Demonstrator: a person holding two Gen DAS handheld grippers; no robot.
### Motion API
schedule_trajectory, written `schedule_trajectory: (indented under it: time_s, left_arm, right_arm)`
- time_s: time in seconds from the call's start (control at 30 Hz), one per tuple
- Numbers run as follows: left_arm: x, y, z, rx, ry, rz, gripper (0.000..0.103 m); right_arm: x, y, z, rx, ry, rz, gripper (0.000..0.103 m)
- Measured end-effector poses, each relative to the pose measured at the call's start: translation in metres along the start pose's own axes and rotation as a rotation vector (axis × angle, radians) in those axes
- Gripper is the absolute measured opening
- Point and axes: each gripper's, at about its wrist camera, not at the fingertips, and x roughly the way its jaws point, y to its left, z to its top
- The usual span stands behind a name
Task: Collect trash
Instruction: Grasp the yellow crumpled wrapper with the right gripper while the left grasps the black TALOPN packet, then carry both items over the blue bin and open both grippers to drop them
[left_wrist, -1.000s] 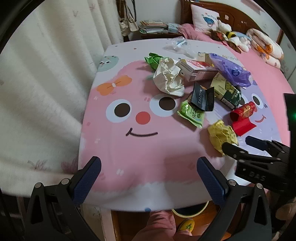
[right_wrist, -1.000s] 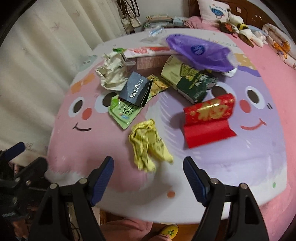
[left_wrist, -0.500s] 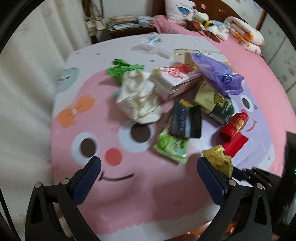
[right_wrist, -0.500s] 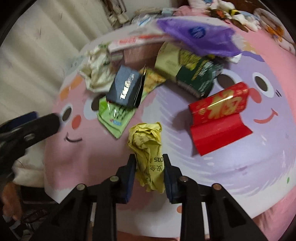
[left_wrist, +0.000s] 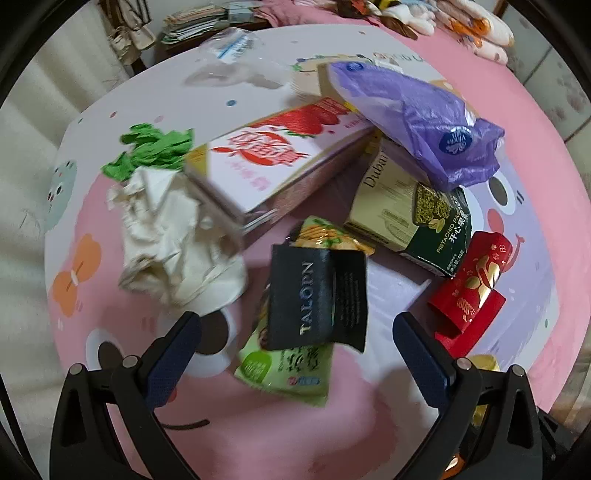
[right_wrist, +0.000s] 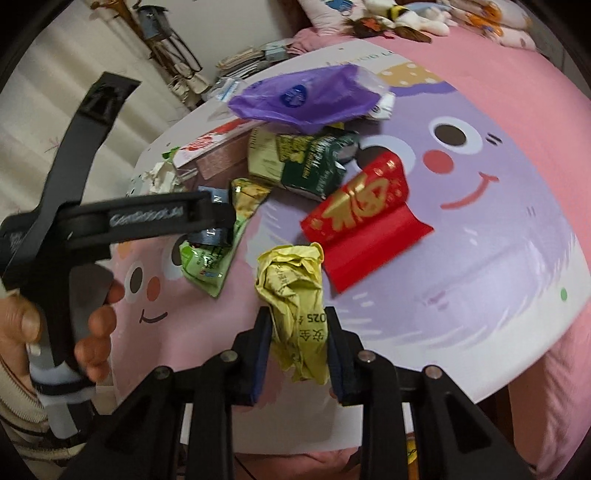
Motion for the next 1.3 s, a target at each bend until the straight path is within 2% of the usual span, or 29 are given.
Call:
schedule_trajectory:
  time_s: [0.1, 0.17, 0.2, 0.23, 0.3, 0.37, 0.4, 0.73, 0.93, 1.1, 1.3]
  left_arm:
    - [0.004, -0.007, 0.001, 0.031, 0.005, 0.03, 0.102]
    - [0.006, -0.009, 0.001, 0.047, 0.004, 0.034, 0.094]
    - [0.007, -0.01, 0.001, 0.057, 0.007, 0.033, 0.083]
    - [0.007, -0.01, 0.001, 0.06, 0.011, 0.031, 0.077]
    - [0.009, -0.008, 0.001, 0.058, 0.024, 0.014, 0.052]
    - [0.009, -0.008, 0.001, 0.049, 0.026, 0.002, 0.049]
    - [0.006, -0.007, 0.0, 0.044, 0.016, -0.006, 0.044]
    - [-0.055, 0.022, -0.03, -0.039, -0.072, -0.057, 0.041]
    - [-0.094, 0.019, -0.083, -0.095, -0.132, -0.043, 0.041]
    - [-0.122, -0.003, -0.137, -0.174, -0.179, -0.014, 0.041]
    - [-0.129, -0.039, -0.192, -0.254, -0.199, 0.009, 0.041]
  right_arm:
    - [0.004, -0.003, -0.001, 0.019, 0.002, -0.006, 0.027]
    - [0.003, -0.006, -0.002, 0.024, 0.003, -0.008, 0.027]
    - [0.003, -0.006, -0.002, 0.024, 0.003, -0.008, 0.027]
    - [0.003, -0.007, -0.003, 0.022, 0.003, -0.008, 0.027]
    - [0.003, -0.006, -0.003, 0.016, 0.003, -0.008, 0.027]
    - [0.003, -0.005, -0.002, 0.012, 0.005, -0.006, 0.027]
    - [0.003, -0.004, -0.001, 0.01, 0.007, -0.004, 0.027]
    - [-0.018, 0.006, 0.003, -0.082, 0.028, 0.023, 0.027]
    - [-0.041, 0.006, -0.003, -0.193, 0.039, 0.05, 0.027]
    - [-0.062, -0.007, -0.019, -0.309, 0.063, 0.072, 0.027]
    - [-0.079, -0.039, -0.051, -0.378, 0.116, 0.103, 0.027]
